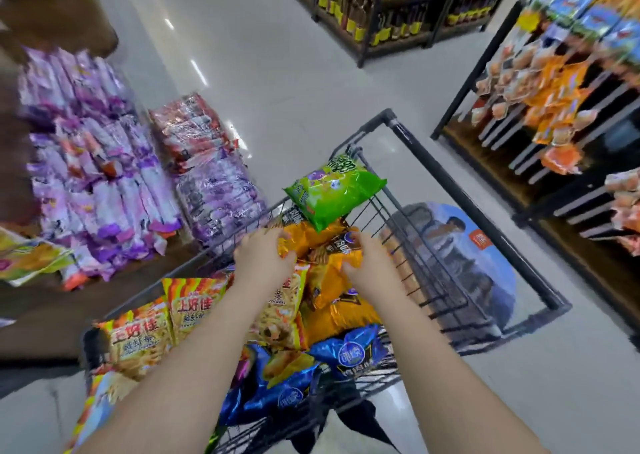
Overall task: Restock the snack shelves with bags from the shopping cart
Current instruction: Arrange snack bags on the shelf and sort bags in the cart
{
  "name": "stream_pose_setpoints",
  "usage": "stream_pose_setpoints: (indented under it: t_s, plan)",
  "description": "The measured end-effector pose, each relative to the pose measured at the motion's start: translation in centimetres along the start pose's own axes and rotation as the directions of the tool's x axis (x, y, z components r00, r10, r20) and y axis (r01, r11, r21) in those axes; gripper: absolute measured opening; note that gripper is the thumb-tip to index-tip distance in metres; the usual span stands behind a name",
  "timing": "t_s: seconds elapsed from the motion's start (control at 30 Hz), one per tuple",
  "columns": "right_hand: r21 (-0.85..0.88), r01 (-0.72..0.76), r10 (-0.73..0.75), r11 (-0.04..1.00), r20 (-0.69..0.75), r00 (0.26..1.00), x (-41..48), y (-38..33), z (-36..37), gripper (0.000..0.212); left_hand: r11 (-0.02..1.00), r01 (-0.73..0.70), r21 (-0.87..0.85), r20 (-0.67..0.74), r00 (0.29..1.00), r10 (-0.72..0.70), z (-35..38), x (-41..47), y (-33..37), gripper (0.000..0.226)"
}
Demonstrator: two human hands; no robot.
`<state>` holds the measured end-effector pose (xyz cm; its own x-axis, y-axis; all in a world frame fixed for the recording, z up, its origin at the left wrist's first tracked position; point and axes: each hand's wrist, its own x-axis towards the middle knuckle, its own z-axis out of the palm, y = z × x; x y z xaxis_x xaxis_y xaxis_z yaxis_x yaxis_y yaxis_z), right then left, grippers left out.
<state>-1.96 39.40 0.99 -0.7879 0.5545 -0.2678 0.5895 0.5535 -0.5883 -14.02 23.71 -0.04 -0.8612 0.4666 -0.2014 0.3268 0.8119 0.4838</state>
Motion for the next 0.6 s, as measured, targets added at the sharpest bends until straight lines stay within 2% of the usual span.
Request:
stream_pose_setpoints:
  t_s: [0.1,0.23,0.3,0.4,0.47,0.5,0.57,0.6]
  plan:
    - [0.062,-0.046,0.047,0.997,-0.008,0.999,3.9,0.6,-0.5,0.056,0.997,0.048,-0.062,-0.031,0.998,-0.050,0.6,2.8,1.0,0.030]
    - [0.353,-0.223,0.202,0.909,0.096,0.975,8.2,1.5,-1.0,0.073,0.992,0.075,-0.098,-0.027,0.997,-0.078,1.7,7.1,2.6,0.047]
    - [0.560,-0.333,0.271,0.758,0.195,0.943,10.0,1.6,-1.2,0.066,0.995,0.021,-0.095,0.008,1.000,-0.020,2.4,9.1,3.8,0.062]
    - [0.770,-0.420,0.229,0.481,0.352,0.908,12.6,1.7,-0.8,0.040,0.993,-0.022,-0.116,0.067,0.997,0.030,3.3,11.2,5.8,0.076]
    - [0.825,-0.461,0.184,0.327,0.423,0.887,13.6,1.9,-0.3,0.045,0.981,0.025,-0.192,0.048,0.999,-0.016,3.8,11.2,6.4,0.082]
    - [0.837,-0.468,0.167,0.282,0.438,0.883,14.0,2.0,0.0,0.046,0.973,0.046,-0.228,0.028,0.999,-0.040,4.1,10.9,6.6,0.082]
    - [0.846,-0.474,0.190,0.242,0.438,0.879,14.3,1.7,0.3,0.054,0.968,0.059,-0.245,0.005,0.998,-0.059,4.8,9.7,6.7,0.081]
    - [0.838,-0.488,0.232,0.244,0.438,0.869,14.5,1.6,0.6,0.072,0.968,0.056,-0.245,-0.008,0.998,-0.059,5.1,9.2,6.8,0.081]
